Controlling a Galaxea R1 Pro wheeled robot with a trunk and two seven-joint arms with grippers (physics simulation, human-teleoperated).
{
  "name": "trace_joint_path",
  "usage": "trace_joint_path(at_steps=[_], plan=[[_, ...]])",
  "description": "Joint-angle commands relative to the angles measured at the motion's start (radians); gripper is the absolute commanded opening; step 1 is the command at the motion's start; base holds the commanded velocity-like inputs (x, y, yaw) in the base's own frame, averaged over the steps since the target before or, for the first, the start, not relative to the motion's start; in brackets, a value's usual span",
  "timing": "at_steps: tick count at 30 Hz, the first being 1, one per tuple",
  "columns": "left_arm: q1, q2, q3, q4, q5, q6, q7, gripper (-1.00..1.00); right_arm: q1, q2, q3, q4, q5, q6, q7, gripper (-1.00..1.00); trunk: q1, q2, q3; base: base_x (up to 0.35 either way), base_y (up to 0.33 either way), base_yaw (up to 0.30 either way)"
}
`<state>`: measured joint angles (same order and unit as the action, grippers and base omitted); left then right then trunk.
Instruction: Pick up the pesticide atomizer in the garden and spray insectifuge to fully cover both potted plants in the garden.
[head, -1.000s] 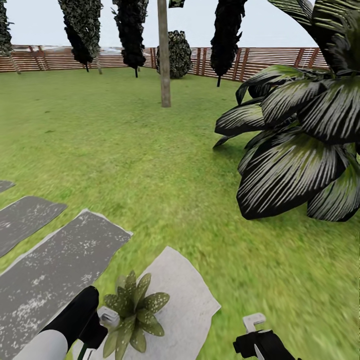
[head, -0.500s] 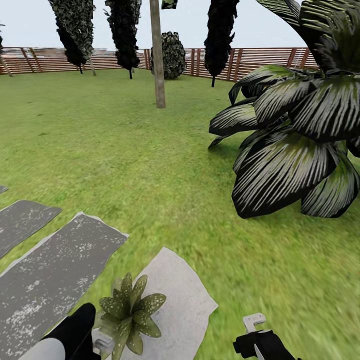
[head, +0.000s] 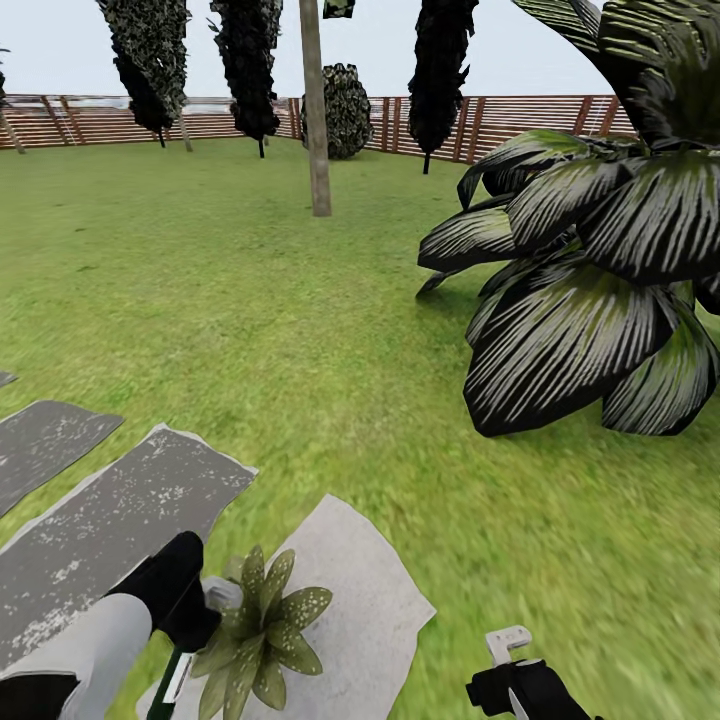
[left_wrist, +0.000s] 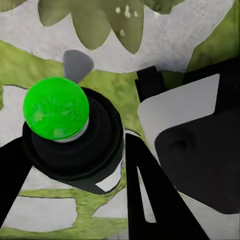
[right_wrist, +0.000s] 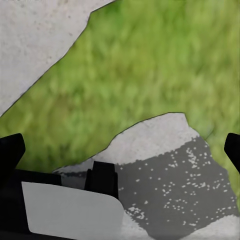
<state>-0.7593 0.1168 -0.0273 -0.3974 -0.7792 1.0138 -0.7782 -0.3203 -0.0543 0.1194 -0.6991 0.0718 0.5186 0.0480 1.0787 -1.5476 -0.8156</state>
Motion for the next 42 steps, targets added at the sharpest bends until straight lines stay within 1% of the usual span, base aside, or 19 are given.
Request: trace_joint_path(at_steps=[1,4,7,8,13,17,20,21,24,37,42], plan=[[-0.009,0.001,-0.003,-0.001,-0.008,0.003,-0.008,-1.0,0.0,-0.001,0.003,-0.002,0.008,0.006,0.005,1.0,0.0,0.0,-0.001,0.0,0.0,0.0],[-0.047,0.0,-0.002,-0.001,-0.008,0.003,-0.009,-1.0,0.0,-0.001,0.002,-0.002,0.008,0.006,0.005,1.0,0.0,0.0,-0.001,0.0,0.0,0.0],[-0.048,-0.001,-0.003,-0.001,-0.008,0.003,-0.007,-1.0,0.0,-0.001,0.002,-0.002,0.008,0.006,0.005,1.0,0.0,0.0,-0.001,0.0,0.0,0.0],[-0.042,-0.002,-0.003,-0.001,-0.009,0.002,-0.005,-1.0,0.0,-0.001,0.002,-0.002,0.008,0.006,0.005,1.0,0.0,0.0,-0.001,0.0,0.0,0.0],[0.034,-0.002,-0.003,-0.001,-0.009,0.002,-0.003,-1.0,0.0,-0.001,0.002,-0.002,0.008,0.006,0.005,1.0,0.0,0.0,-0.001,0.0,0.0,0.0],[0.047,-0.002,-0.003,0.0,-0.008,0.001,-0.003,-1.0,0.0,-0.001,0.002,-0.002,0.008,0.006,0.005,1.0,0.0,0.0,-0.001,0.0,0.0,0.0],[0.094,-0.002,-0.003,0.0,-0.009,0.0,-0.003,-1.0,0.0,-0.001,0.002,-0.001,0.008,0.006,0.005,1.0,0.0,0.0,-0.001,0.0,0.0,0.0],[0.103,-0.003,-0.003,0.0,-0.008,0.0,-0.003,-1.0,0.0,-0.001,0.002,-0.001,0.008,0.006,0.005,1.0,0.0,0.0,-0.001,0.0,0.0,0.0],[0.111,-0.003,-0.003,0.0,-0.008,0.0,-0.003,-1.0,0.0,-0.001,0.002,0.0,0.007,0.006,0.006,1.0,0.0,0.0,-0.001,0.0,0.0,0.0],[0.112,-0.001,0.004,-0.009,-0.008,0.0,-0.003,-1.0,0.0,-0.001,0.002,-0.002,0.006,0.006,0.005,1.0,0.0,0.0,-0.001,-0.005,0.0,0.0],[0.111,-0.002,0.004,-0.011,-0.008,0.0,-0.003,-1.0,0.0,-0.001,0.002,-0.001,0.007,0.006,0.005,1.0,0.0,0.0,-0.001,-0.277,0.0,0.0]])
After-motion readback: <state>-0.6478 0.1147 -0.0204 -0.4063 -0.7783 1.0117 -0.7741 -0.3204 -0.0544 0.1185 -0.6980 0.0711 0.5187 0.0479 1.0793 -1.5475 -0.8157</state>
